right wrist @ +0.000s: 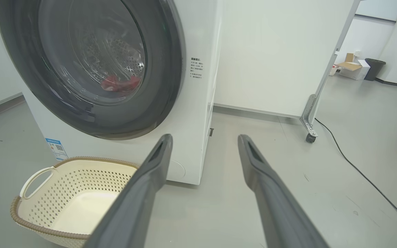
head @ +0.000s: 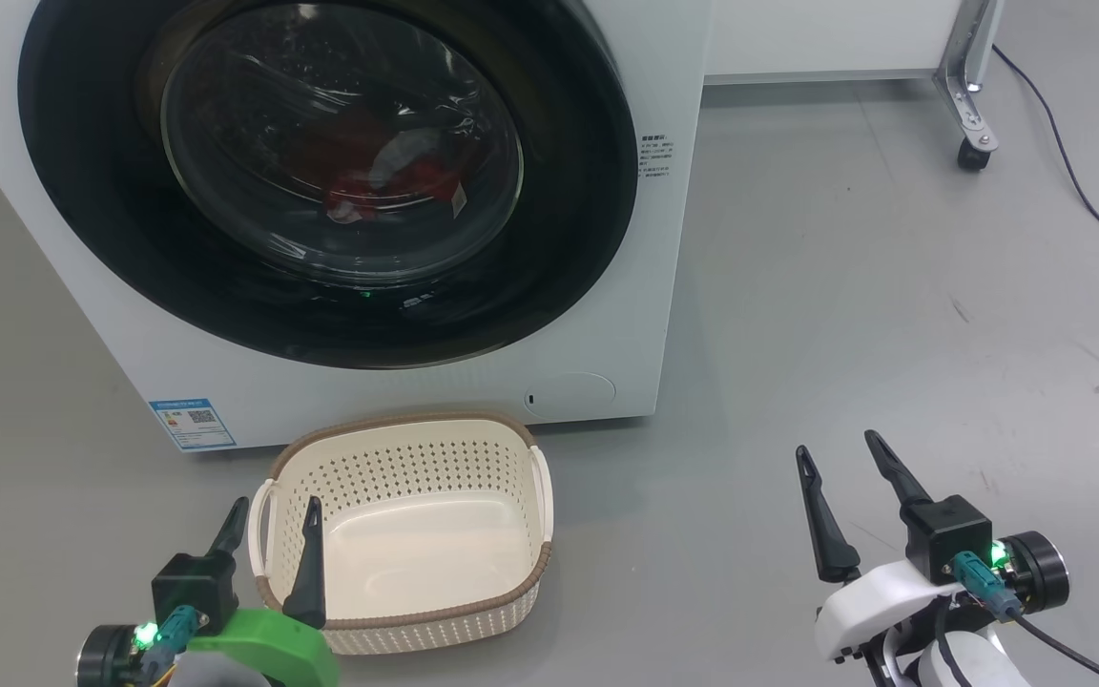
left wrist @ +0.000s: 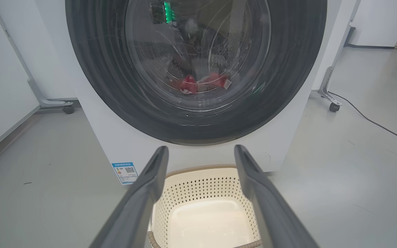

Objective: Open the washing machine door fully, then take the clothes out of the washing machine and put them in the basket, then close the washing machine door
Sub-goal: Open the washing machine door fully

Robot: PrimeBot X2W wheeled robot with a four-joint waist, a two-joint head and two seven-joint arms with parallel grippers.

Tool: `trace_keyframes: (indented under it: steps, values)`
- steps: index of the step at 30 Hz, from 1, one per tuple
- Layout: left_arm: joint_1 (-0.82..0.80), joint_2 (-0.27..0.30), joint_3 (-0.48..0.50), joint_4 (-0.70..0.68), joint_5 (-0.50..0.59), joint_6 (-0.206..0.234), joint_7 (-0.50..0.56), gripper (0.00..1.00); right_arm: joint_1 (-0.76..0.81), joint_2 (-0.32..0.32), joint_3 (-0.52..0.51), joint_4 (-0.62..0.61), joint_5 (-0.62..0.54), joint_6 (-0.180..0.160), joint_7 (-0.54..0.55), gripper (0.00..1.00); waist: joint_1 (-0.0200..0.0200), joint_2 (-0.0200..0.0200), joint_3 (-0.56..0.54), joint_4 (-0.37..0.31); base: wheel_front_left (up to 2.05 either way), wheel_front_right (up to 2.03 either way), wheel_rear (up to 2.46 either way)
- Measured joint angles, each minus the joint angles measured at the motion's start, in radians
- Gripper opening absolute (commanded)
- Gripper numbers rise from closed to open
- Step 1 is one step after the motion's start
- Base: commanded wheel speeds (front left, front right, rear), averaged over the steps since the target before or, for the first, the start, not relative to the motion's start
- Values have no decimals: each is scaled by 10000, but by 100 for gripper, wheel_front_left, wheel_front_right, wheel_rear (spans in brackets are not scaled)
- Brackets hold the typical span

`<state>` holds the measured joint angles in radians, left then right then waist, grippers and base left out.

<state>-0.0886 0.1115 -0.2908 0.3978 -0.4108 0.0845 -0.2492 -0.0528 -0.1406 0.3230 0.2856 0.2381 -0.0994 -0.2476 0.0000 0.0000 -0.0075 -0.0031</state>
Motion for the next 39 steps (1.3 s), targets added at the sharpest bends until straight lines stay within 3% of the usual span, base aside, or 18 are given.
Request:
trace_keyframes:
  steps: [1, 13, 22, 32, 39]
  values:
    - [-2, 0, 0, 6, 0, 0, 0, 100, 0, 13, -13, 0, 0, 2, 0, 0, 0, 0, 1, 0, 0, 0, 0]
    - [-25, -10, 31, 36, 54, -17, 0, 100, 6, 167, -167, 8, 100, 109, 0, 0, 0, 0, 50, 17, 0, 0, 0]
    - [-36, -79, 42, -10, 138, -50, 0, 100, 10, 416, -539, 67, 775, 372, 0, 0, 0, 0, 158, 121, 0, 0, 0]
    - [-413, -146, 33, -422, 276, -190, 0, 100, -151, 614, -1074, 176, 1793, 803, 0, 0, 0, 0, 742, 324, 0, 0, 0]
    - [-770, -234, 6, -698, 353, -286, -2, 100, -891, 798, -1891, 221, 3498, 1336, 0, 0, 0, 0, 1340, 527, 0, 0, 0]
